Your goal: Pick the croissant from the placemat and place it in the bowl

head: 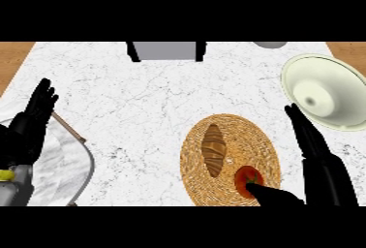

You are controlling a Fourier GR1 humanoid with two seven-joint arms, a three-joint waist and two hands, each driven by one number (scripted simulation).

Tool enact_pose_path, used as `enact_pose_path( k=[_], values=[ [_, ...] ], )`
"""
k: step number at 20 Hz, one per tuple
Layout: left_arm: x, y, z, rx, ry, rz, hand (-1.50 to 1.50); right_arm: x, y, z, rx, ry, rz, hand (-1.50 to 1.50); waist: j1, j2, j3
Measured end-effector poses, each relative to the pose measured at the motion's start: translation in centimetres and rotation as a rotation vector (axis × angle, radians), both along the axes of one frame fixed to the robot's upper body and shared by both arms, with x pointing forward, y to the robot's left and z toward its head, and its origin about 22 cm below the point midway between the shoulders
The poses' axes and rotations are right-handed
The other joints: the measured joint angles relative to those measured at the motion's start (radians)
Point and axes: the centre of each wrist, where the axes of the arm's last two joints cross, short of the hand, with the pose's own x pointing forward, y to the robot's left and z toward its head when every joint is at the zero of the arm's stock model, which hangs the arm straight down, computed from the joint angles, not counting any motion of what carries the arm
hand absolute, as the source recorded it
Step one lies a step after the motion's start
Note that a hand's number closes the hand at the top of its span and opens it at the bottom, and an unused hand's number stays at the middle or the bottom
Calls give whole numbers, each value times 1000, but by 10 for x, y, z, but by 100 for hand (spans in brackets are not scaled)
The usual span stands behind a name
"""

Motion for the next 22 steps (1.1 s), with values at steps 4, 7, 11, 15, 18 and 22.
enact_pose_path(
  k=[4, 7, 11, 15, 18, 22],
  values=[
    [6, -2, 1, -3, -1, -15, 0, 17, 10, 19, -68, 109, 22, -150, 18, 5, 0],
    [9, -8, 2, -3, -5, -24, 0, 34, 15, 25, -129, 215, 49, -150, 26, 7, 0],
    [16, -12, 6, -1, -12, -28, 0, 58, 24, 28, -162, 336, 99, -150, 29, 8, 1],
    [13, -12, 7, 0, -4, -37, 0, 80, 32, 22, -167, 451, 147, -150, 32, 7, 1],
    [8, -11, 0, -3, -6, -35, 0, 94, 37, 15, -167, 530, 180, -150, 32, 7, 1],
    [11, -14, 4, -4, -5, -37, 0, 110, 46, -3, -195, 649, 209, -150, 31, 7, 2]
  ],
)
